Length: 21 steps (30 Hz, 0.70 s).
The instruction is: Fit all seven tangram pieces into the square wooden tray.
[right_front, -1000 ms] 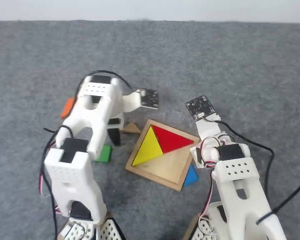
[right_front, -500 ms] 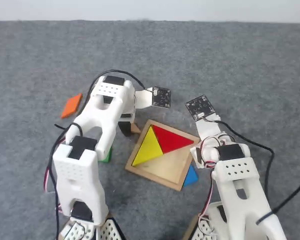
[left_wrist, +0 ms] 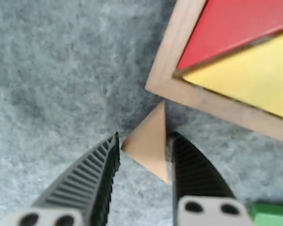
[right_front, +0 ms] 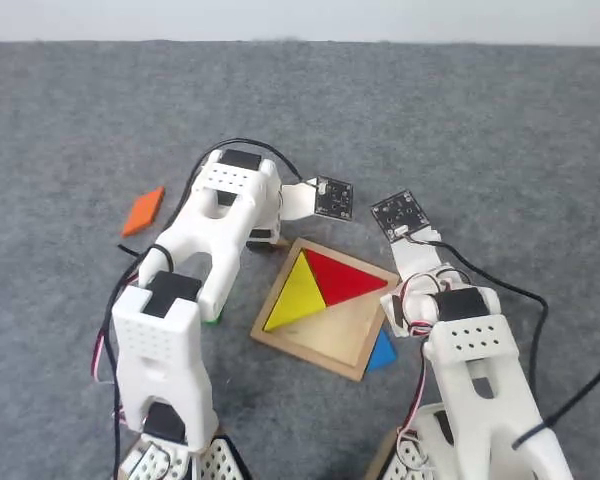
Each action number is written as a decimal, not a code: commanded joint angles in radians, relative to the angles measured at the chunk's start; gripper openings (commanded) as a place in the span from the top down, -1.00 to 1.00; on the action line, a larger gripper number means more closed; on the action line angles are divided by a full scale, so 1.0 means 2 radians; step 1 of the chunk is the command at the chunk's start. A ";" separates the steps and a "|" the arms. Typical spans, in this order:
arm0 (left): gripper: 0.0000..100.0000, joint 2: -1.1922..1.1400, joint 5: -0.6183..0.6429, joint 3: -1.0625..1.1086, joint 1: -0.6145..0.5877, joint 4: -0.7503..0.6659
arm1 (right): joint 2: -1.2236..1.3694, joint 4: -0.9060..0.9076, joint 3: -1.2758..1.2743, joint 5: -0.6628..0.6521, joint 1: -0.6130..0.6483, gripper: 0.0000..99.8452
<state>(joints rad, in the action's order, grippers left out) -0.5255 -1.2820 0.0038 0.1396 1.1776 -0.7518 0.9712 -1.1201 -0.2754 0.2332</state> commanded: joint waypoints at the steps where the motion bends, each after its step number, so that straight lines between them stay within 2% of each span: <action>1: 0.72 0.001 -0.025 -0.024 0.001 -0.008 | 0.002 -0.004 0.029 -0.007 -0.006 0.55; 4: 0.70 0.001 -0.032 -0.023 -0.004 -0.007 | 0.002 -0.004 0.029 -0.007 -0.006 0.55; 9: 0.51 0.001 -0.032 -0.026 -0.012 0.002 | 0.002 -0.005 0.029 -0.007 -0.006 0.55; 15: 0.51 0.001 -0.015 -0.036 -0.014 0.013 | 0.002 -0.006 0.028 -0.007 -0.006 0.55; 17: 0.51 0.003 0.013 -0.042 -0.008 0.052 | 0.002 -0.006 0.028 -0.007 -0.006 0.55; 21: 0.51 -0.016 0.012 -0.077 -0.011 0.111 | 0.002 -0.007 0.028 -0.007 -0.006 0.55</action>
<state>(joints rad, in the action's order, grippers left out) -0.5516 -1.2712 -0.0821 0.1212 1.3203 -0.7518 0.9712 -1.1201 -0.2770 0.2332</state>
